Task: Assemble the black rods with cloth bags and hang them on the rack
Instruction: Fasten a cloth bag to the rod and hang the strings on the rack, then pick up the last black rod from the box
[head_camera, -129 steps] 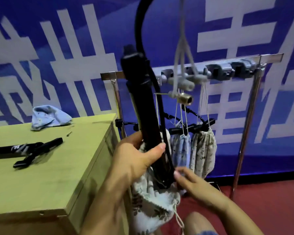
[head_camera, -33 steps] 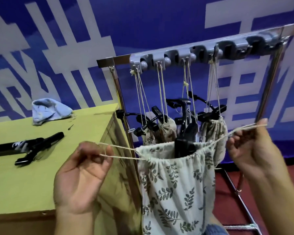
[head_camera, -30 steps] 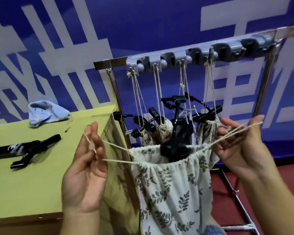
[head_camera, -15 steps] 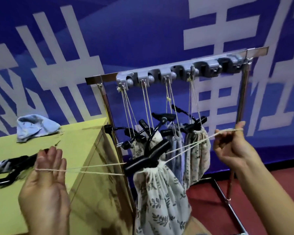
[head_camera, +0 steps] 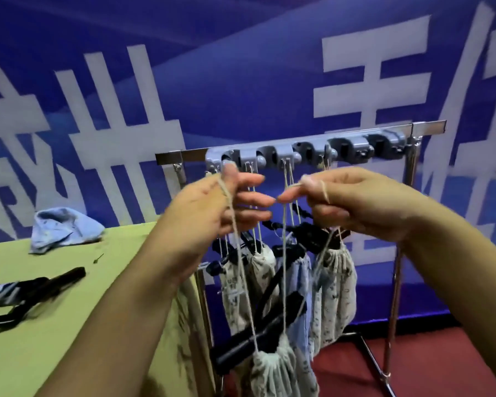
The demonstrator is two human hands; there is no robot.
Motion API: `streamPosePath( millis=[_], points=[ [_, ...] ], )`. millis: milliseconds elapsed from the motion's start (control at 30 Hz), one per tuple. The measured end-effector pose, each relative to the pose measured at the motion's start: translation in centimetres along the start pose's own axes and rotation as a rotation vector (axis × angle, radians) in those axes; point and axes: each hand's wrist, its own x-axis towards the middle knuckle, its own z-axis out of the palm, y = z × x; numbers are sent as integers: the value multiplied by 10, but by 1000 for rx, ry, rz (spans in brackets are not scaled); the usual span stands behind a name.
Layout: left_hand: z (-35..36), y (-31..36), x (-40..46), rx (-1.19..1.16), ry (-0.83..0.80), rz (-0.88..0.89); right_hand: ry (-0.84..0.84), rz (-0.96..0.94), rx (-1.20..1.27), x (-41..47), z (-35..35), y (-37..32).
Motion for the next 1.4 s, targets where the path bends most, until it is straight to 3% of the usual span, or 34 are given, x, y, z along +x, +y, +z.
streamPosePath(
  millis=[67, 167, 300, 500, 600, 833, 967, 1033, 1167, 1300, 1400],
  points=[
    [15, 9, 11, 82, -154, -67, -56, 10, -104, 7, 2, -11],
    [28, 21, 26, 82, -261, -121, 58, -17, -226, 14, 0, -22],
    [24, 37, 47, 63, -312, -181, 200, -40, -57, 11, -18, -29],
    [34, 69, 76, -179, -470, -240, 60, -132, -231, 12, -35, -32],
    [41, 82, 89, -170, -467, -209, 104, -134, -168, 22, -45, -39],
    [40, 80, 132, 325, -410, -99, 84, 64, 156, 15, -99, -51],
    [63, 73, 157, 655, -334, 97, 274, 148, 362, 23, -122, -45],
    [80, 65, 171, 806, -251, 199, 462, 149, 213, 31, -134, -40],
    [110, 31, 200, 1054, -144, 300, 733, 153, -423, 45, -153, -21],
    [138, 2, 221, 1099, -135, 230, 878, 153, -536, 65, -174, 8],
    [157, -24, 233, 1062, -134, 162, 870, 206, -512, 73, -188, 29]
  ],
)
